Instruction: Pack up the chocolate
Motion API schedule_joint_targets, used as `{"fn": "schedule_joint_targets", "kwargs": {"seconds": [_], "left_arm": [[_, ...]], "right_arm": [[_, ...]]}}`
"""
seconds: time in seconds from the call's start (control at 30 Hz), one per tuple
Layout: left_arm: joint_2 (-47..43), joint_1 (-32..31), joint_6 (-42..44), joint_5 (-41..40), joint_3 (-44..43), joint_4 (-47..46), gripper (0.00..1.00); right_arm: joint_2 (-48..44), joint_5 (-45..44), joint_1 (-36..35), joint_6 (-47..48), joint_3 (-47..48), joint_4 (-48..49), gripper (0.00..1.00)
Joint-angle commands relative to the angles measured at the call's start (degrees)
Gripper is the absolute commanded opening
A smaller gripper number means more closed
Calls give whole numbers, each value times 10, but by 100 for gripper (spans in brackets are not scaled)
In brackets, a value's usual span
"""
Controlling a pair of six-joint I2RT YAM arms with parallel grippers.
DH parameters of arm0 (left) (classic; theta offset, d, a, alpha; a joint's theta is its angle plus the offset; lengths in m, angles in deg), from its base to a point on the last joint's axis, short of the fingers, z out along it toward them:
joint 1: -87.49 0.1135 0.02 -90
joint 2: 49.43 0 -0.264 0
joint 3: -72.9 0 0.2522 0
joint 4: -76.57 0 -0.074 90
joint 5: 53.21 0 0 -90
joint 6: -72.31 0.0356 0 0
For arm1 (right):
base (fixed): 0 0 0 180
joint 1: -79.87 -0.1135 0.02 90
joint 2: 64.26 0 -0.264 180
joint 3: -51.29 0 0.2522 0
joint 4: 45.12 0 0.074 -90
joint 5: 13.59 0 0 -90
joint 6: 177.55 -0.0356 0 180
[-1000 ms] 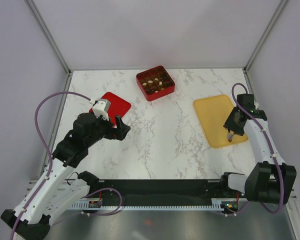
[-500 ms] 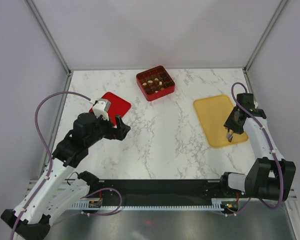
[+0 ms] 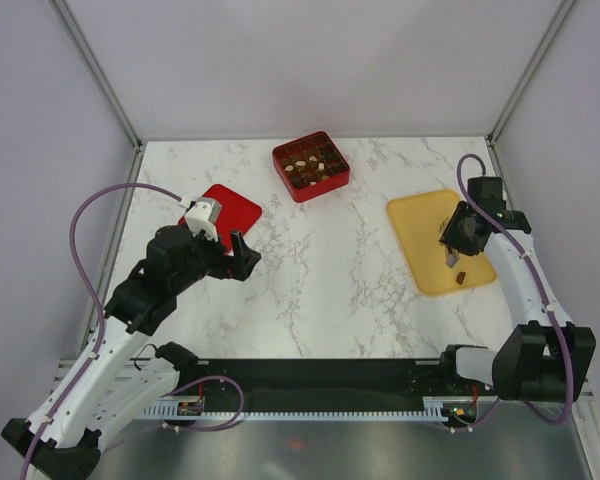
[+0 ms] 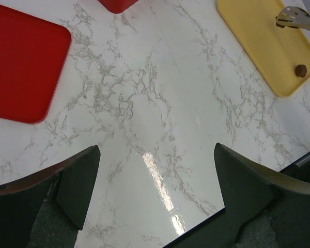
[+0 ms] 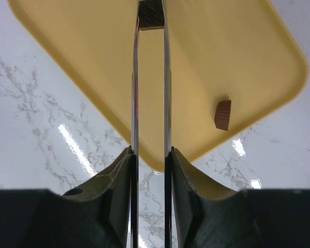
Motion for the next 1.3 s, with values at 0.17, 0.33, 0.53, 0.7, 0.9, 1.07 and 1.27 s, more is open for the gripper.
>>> {"fn": "schedule_joint_targets", "kwargs": {"seconds": [0.17,0.33,0.53,0.7,0.9,1.07,1.27], "left_arm": [[-2,1,19,-2,-5,-7,100],[-7,1,19,-9,-6,-7,100],[-7,1,20,-13,-6,-5,100],[-9,1,21,-15,-5,-5,100],[-8,1,21,-17,-5,-5,100],[-7,1,22,-19,-6,-4,100],[-5,1,23,-24,-5,-3,100]], "right_arm": [[74,-25,-116,-36,145,29,40],[192,-36,-203,-43,269,65,40],[336,-44,-262,-19,446,95,40],[429,-60,-289,6,551,109,40],[488,-56,-300,37,630,146,41],[527,-52,-304,59,668,174,41],[570,-54,-304,71,687,188,42]]}}
